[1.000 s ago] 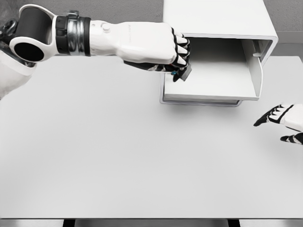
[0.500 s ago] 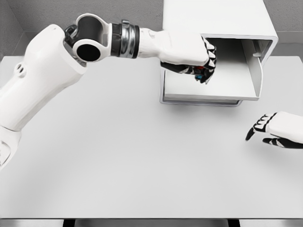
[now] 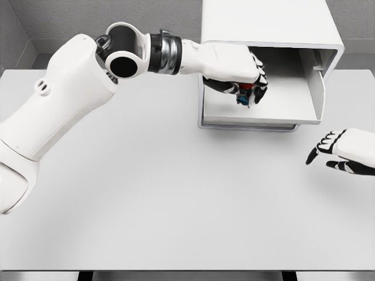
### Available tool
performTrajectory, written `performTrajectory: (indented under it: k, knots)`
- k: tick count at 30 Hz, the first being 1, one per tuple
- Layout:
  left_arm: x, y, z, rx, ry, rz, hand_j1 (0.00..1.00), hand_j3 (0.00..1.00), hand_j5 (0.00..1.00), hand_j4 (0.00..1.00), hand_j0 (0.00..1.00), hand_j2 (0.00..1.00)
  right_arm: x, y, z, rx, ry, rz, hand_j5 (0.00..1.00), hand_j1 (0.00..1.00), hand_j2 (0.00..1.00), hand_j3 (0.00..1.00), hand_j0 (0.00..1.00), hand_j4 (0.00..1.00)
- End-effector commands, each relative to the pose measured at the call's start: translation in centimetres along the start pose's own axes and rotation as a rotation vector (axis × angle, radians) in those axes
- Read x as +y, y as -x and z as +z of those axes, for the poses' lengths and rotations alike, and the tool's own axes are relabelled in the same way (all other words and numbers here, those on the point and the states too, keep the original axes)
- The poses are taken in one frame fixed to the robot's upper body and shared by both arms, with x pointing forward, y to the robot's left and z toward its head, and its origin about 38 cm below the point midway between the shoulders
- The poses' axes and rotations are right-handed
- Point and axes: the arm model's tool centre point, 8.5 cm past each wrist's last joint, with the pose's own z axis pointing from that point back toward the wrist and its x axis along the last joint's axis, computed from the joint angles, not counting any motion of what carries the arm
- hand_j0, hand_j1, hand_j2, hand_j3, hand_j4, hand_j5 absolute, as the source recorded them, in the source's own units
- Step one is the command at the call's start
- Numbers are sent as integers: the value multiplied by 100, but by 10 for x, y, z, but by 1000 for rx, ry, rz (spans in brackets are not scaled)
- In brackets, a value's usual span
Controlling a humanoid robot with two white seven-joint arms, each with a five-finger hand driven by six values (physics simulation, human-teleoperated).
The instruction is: Slide open multi-storey tabletop storage cabinets and put open load switch and slide close multi-storey tabletop storage cabinets
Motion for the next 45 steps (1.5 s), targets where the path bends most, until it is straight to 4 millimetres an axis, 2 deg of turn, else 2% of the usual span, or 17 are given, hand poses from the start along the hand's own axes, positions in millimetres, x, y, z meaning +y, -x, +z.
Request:
performTrajectory:
  k: [1, 10, 12, 13, 15, 18, 22, 23, 25, 26, 28, 30, 31, 34, 36, 38, 45]
  knots:
    - [-1, 1, 0, 3, -4, 12, 63, 63, 63, 63, 63, 63, 2, -1, -1, -5, 2, -10, 58, 58, 58, 58, 58, 58]
    - [-2, 4, -2, 6, -8, 29, 88, 88, 88, 88, 88, 88, -3, -1, -2, -12, 16, -12, 59, 59, 59, 59, 59, 59]
    - [4, 3, 0, -3, -21, 30, 96, 96, 96, 96, 96, 96, -5, -1, -2, -16, 24, -15, 59, 59, 59, 59, 59, 59]
    - [11, 2, 5, -22, -49, 48, 100, 100, 100, 100, 100, 100, -7, -1, -2, -16, 27, -12, 59, 59, 59, 59, 59, 59]
    - [19, -5, 17, -41, -69, 29, 100, 100, 100, 100, 100, 100, -11, -1, -2, -19, 38, -8, 59, 59, 59, 59, 59, 59]
    - [44, -40, 55, -138, -128, -29, 100, 100, 100, 100, 100, 100, -17, -1, -1, -18, 44, 5, 59, 59, 59, 59, 59, 59]
    - [44, -54, 99, -139, -126, -49, 100, 100, 100, 100, 100, 100, -21, -1, -4, -26, 45, 16, 59, 59, 59, 59, 59, 59]
    - [41, -57, 110, -128, -114, -61, 100, 100, 100, 100, 100, 100, -19, -3, -8, -38, 37, 15, 59, 59, 59, 59, 59, 59]
    - [34, -50, 134, -79, -96, -42, 100, 100, 100, 100, 100, 100, -19, -5, -15, -55, 27, 18, 59, 59, 59, 59, 59, 59]
    - [29, -43, 154, -27, -78, -36, 100, 100, 100, 100, 100, 100, -20, -6, -16, -58, 27, 20, 59, 59, 59, 59, 59, 59]
    - [-1, -30, 189, 71, -26, 26, 100, 100, 100, 100, 100, 100, -19, -7, -19, -68, 21, 21, 59, 59, 59, 59, 59, 59]
    - [-24, -21, 207, 126, 7, 80, 100, 100, 100, 100, 100, 100, -17, -8, -22, -76, 12, 16, 59, 59, 59, 59, 59, 59]
    - [-44, -12, 219, 174, 36, 127, 100, 100, 100, 100, 100, 100, -18, -9, -23, -80, 14, 21, 59, 59, 59, 59, 59, 59]
    - [-62, 5, 233, 243, 49, 181, 100, 100, 100, 100, 100, 100, -20, -9, -24, -81, 16, 25, 59, 59, 59, 59, 59, 59]
    - [-71, 4, 230, 241, 69, 187, 100, 100, 100, 100, 100, 100, -26, -9, -24, -80, 25, 36, 59, 59, 59, 59, 59, 59]
    - [-73, 4, 228, 236, 73, 189, 100, 100, 100, 100, 100, 100, -28, -11, -31, -99, 19, 43, 59, 59, 59, 59, 59, 59]
    - [-76, 4, 227, 241, 83, 186, 100, 100, 100, 100, 100, 100, -35, -13, -35, -112, 31, 58, 59, 59, 59, 59, 59, 59]
